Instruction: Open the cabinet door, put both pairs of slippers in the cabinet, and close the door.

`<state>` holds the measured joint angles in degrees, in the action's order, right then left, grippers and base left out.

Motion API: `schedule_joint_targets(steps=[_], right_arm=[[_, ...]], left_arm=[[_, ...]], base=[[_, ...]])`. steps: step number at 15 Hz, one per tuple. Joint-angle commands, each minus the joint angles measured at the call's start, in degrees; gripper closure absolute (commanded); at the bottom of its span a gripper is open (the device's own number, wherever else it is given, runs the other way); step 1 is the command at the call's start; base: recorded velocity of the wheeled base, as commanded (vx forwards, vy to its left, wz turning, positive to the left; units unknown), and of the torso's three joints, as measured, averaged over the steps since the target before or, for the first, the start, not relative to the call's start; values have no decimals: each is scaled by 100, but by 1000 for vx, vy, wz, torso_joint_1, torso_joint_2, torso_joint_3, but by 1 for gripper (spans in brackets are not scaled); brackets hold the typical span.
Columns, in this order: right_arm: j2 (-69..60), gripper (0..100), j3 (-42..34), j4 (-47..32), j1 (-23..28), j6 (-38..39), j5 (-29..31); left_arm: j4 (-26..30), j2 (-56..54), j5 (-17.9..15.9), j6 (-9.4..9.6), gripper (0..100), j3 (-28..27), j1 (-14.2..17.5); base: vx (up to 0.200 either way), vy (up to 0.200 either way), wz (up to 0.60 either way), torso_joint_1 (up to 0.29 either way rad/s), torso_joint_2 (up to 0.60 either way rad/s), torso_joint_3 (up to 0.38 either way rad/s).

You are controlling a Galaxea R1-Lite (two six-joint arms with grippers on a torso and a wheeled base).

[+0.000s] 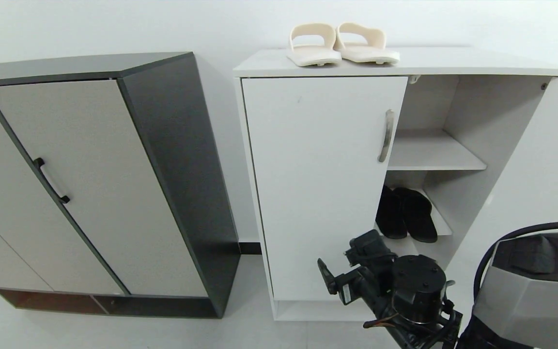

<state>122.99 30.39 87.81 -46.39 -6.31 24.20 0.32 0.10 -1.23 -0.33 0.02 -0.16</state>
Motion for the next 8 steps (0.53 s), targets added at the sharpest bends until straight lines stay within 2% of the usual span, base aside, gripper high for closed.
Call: schedule_joint_targets(steps=[1,8], right_arm=[[6,0,2,26,-20,-1,-3],[6,0,-77,43,-11,-1,-3]], left_arm=[[-5,-1,-9,-2,100,-2,-2],[-5,-1,-9,-2,100,-2,-2]], base=[[0,0,0,66,-535,-369],[0,0,0,100,-485,-352]])
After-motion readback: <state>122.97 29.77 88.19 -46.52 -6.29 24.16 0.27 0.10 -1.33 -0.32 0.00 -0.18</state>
